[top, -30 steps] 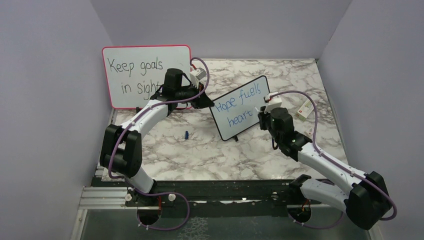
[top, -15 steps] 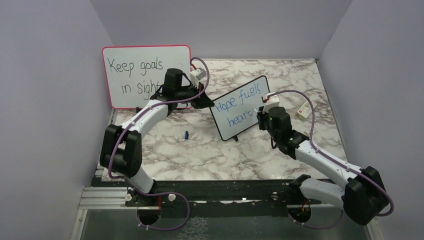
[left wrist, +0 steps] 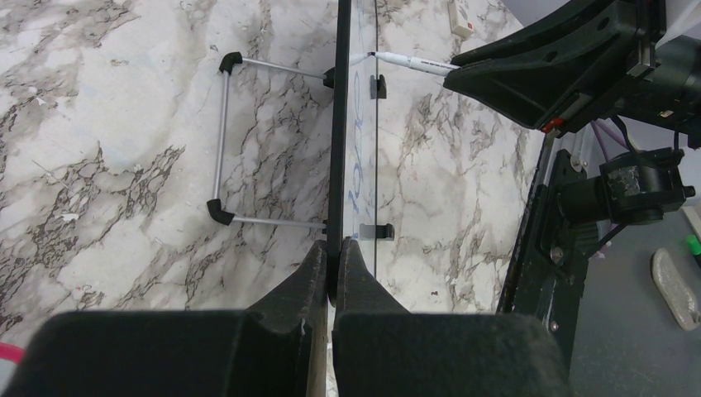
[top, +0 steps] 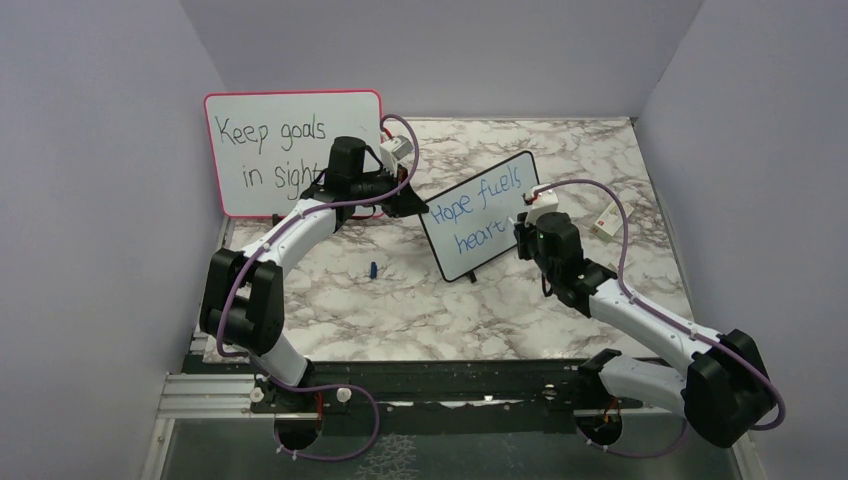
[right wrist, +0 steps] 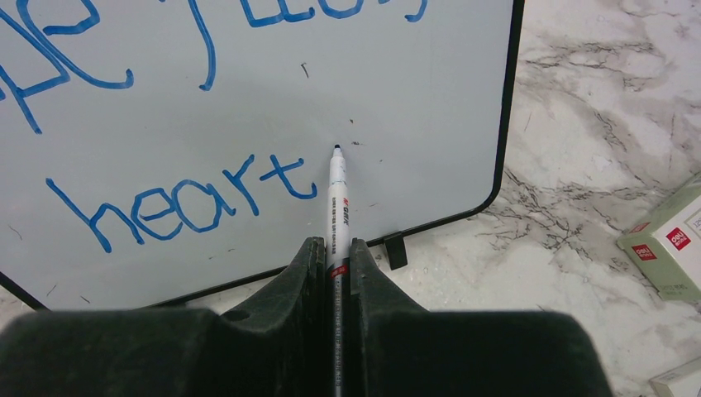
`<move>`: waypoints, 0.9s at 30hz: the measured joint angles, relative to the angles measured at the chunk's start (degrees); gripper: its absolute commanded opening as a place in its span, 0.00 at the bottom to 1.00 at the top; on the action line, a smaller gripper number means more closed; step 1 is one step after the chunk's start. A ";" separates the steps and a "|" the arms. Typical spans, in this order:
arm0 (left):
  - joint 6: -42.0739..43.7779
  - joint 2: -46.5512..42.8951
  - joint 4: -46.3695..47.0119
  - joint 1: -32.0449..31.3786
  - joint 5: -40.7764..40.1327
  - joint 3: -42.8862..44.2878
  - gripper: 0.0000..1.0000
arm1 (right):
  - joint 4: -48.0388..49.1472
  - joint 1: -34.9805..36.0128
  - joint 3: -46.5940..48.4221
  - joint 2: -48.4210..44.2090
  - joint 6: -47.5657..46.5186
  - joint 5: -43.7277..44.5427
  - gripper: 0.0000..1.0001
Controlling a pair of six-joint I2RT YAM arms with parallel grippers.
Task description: Write a sentence on the whiteboard
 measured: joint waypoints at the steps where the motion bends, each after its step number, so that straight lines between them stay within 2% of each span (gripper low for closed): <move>1: 0.02 0.00 0.02 0.00 0.00 0.00 0.00 | 0.00 0.00 0.00 0.00 -0.07 -0.22 0.01; 27: 0.00 0.04 0.02 0.00 -0.02 0.00 0.00 | 0.00 -0.28 0.00 -0.87 -0.26 -4.37 0.01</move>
